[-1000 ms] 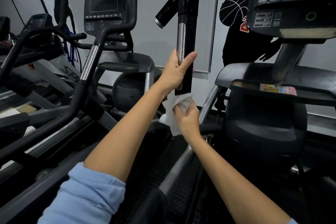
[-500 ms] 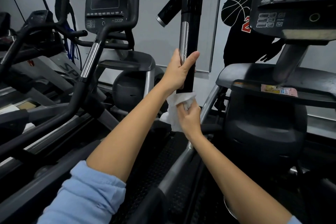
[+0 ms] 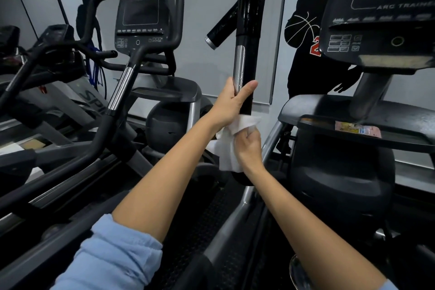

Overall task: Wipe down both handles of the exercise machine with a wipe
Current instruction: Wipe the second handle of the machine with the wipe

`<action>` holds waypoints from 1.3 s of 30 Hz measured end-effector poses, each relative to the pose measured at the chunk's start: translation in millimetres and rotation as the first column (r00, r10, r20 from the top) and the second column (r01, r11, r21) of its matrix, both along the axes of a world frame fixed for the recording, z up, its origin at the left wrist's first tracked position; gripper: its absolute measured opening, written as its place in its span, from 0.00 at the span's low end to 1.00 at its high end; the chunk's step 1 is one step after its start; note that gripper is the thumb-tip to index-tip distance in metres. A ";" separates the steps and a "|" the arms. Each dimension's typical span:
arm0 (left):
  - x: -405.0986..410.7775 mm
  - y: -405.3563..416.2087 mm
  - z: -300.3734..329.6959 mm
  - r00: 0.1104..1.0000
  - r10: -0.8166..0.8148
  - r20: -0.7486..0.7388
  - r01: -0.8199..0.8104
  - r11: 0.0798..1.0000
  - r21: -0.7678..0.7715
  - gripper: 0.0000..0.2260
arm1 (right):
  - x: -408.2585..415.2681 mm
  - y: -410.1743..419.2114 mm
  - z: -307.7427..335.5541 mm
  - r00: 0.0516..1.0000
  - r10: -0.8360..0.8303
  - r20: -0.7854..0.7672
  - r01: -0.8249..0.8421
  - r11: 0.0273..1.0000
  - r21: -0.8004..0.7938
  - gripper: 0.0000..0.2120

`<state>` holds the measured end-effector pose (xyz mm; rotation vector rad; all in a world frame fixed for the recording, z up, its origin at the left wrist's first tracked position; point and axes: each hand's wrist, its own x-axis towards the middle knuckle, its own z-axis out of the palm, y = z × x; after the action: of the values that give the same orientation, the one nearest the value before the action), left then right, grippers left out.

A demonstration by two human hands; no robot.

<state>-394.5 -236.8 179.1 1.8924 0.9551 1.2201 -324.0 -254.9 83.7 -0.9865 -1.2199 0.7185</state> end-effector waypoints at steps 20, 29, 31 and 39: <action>5.0 -51.4 -153.3 0.948 0.301 -0.108 -0.292 0.952 0.093 0.35 | 2.8 19.9 124.5 0.968 -0.223 0.112 0.207 0.969 0.135 0.15; 13.3 -46.8 -157.4 0.848 0.490 -0.202 -0.428 0.858 0.286 0.38 | -2.4 17.6 148.7 0.931 -0.333 0.147 0.303 0.933 0.192 0.19; 13.2 -43.4 -160.2 0.841 0.504 -0.197 -0.426 0.841 0.335 0.35 | -1.5 26.9 170.4 0.924 -0.358 0.133 0.321 0.917 0.235 0.21; 8.1 -39.4 -164.7 0.860 0.483 -0.165 -0.371 0.813 0.448 0.31 | -5.2 20.7 104.4 0.928 -0.345 0.137 0.314 0.926 0.210 0.14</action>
<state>-386.5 -276.2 14.4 2.2902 1.4345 1.5396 -329.2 -234.2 188.1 -1.0809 -1.2038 0.2527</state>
